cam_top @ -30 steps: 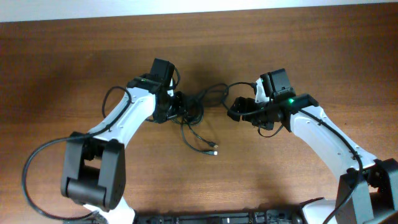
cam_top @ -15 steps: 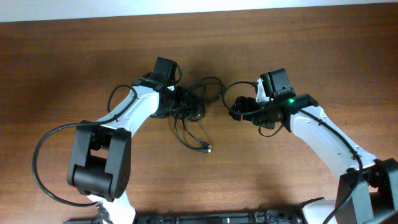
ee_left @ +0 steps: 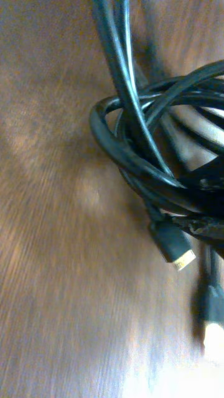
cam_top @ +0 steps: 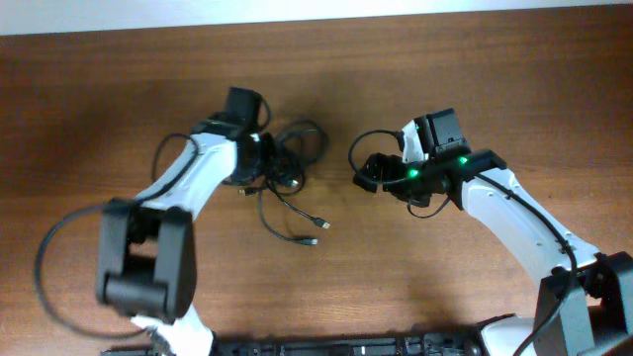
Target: Untangle cables
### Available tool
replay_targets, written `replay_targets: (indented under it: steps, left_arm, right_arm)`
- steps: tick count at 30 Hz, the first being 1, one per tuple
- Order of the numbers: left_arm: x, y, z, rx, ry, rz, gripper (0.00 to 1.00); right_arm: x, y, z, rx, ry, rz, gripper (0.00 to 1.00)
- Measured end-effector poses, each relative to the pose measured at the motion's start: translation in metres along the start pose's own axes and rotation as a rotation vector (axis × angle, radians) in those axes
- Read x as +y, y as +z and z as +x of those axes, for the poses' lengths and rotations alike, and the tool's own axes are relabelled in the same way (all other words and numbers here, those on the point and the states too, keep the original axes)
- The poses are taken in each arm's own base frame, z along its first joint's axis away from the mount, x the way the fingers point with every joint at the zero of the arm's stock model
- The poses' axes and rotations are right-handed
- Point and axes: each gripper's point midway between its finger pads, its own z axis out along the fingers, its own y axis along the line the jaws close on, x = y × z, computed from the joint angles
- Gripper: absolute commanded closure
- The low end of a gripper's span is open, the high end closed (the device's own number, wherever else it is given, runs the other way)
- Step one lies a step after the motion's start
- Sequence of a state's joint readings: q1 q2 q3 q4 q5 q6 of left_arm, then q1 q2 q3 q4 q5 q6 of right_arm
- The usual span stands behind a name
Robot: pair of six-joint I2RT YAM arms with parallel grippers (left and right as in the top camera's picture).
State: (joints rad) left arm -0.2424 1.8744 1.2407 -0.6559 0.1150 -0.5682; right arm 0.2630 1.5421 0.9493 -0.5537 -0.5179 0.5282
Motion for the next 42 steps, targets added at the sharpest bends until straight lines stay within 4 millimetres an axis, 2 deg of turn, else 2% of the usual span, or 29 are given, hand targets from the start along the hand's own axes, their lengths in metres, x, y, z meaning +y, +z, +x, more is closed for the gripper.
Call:
replay_targets:
  steps: [2,3,4,5,6,8,10,16,17,18,19,20,22,24,25,26,27,30,31,32,33,34,35,36,39,41,42]
  left_arm:
    - [-0.009,-0.042,-0.008,-0.051,0.016,0.086,1.00]
    - [-0.019,-0.069,-0.011,-0.088,0.028,0.162,1.00]
    - [-0.034,-0.106,-0.013,-0.142,0.054,0.259,1.00]
    - [-0.043,-0.129,-0.011,-0.169,0.073,0.325,1.00]
    - [-0.052,-0.141,-0.005,-0.159,0.089,0.388,1.00]
    - [-0.064,-0.146,0.005,-0.111,0.103,0.461,1.00]
    - [-0.068,-0.148,0.010,-0.086,0.107,0.490,1.00]
    - [-0.070,-0.149,0.015,-0.063,0.109,0.511,1.00]
    - [-0.070,-0.149,0.015,-0.063,0.109,0.512,1.00]
    - [-0.070,-0.149,0.015,-0.063,0.109,0.512,1.00]
    - [-0.071,-0.149,0.015,-0.061,0.109,0.514,1.00]
    - [-0.072,-0.149,0.016,-0.057,0.109,0.516,1.00]
    - [-0.077,-0.149,0.021,-0.043,0.106,0.520,1.00]
    - [-0.087,-0.148,0.031,-0.024,0.131,0.528,1.00]
    - [-0.092,-0.147,0.036,-0.017,0.143,0.528,1.00]
    - [-0.094,-0.147,0.039,-0.014,0.151,0.526,1.00]
    - [-0.096,-0.146,0.040,-0.012,0.150,0.525,1.00]
    - [-0.099,-0.145,0.044,-0.008,0.162,0.519,1.00]
    - [-0.098,-0.145,0.043,-0.013,0.160,0.512,1.00]
    - [-0.096,-0.144,0.043,-0.012,0.157,0.507,1.00]
    - [-0.094,-0.143,0.045,-0.003,0.153,0.499,1.00]
    - [-0.092,-0.142,0.043,-0.004,0.146,0.496,1.00]
    - [-0.091,-0.142,0.043,-0.003,0.144,0.495,1.00]
    - [-0.091,-0.142,0.043,-0.004,0.145,0.495,1.00]
    - [-0.093,-0.142,0.043,-0.008,0.148,0.497,1.00]
    - [-0.092,-0.142,0.042,-0.011,0.148,0.490,1.00]
    - [-0.091,-0.141,0.042,-0.015,0.147,0.485,1.00]
  right_arm:
    - [0.016,0.000,0.001,0.019,-0.001,-0.085,0.05]
    - [0.022,-0.001,0.002,0.027,0.007,-0.122,0.05]
    - [0.031,-0.002,0.000,0.027,0.019,-0.166,0.05]
    - [0.041,-0.004,-0.007,0.006,0.017,-0.216,0.05]
    - [0.049,-0.005,-0.013,-0.012,0.014,-0.253,0.08]
    - [0.067,-0.011,-0.026,-0.054,0.008,-0.337,0.14]
    - [0.083,-0.017,-0.030,-0.060,-0.016,-0.412,0.14]
    - [0.098,-0.025,-0.034,-0.070,-0.055,-0.483,0.15]
    - [0.102,-0.027,-0.039,-0.093,-0.069,-0.500,0.23]
    - [0.103,-0.028,-0.044,-0.113,-0.054,-0.500,0.40]
    - [0.101,-0.028,-0.048,-0.128,-0.014,-0.487,0.47]
    - [0.098,-0.026,-0.053,-0.139,0.056,-0.468,0.51]
    - [0.097,-0.024,-0.055,-0.137,0.147,-0.454,0.51]
    - [0.104,-0.016,-0.048,-0.116,0.226,-0.442,0.51]
    - [0.107,-0.013,-0.045,-0.112,0.247,-0.439,0.54]
    - [0.108,-0.012,-0.046,-0.116,0.266,-0.436,0.71]
    - [0.109,-0.013,-0.049,-0.128,0.275,-0.442,0.96]
    - [0.110,-0.013,-0.049,-0.131,0.282,-0.442,0.96]
    - [0.104,-0.011,-0.046,-0.128,0.260,-0.413,0.96]
    - [0.086,-0.004,-0.037,-0.105,0.250,-0.325,0.96]
    - [0.059,0.002,-0.029,-0.099,0.238,-0.209,0.96]
    - [0.035,0.001,-0.025,-0.098,0.272,-0.106,0.96]
    - [0.001,-0.001,-0.021,-0.104,0.315,0.021,0.96]
    - [-0.026,-0.007,-0.022,-0.122,0.337,0.105,0.96]
    - [-0.070,-0.028,-0.039,-0.191,0.360,0.200,0.96]
    - [-0.087,-0.039,-0.047,-0.219,0.344,0.227,0.96]
    - [-0.089,-0.039,-0.048,-0.220,0.328,0.232,0.96]
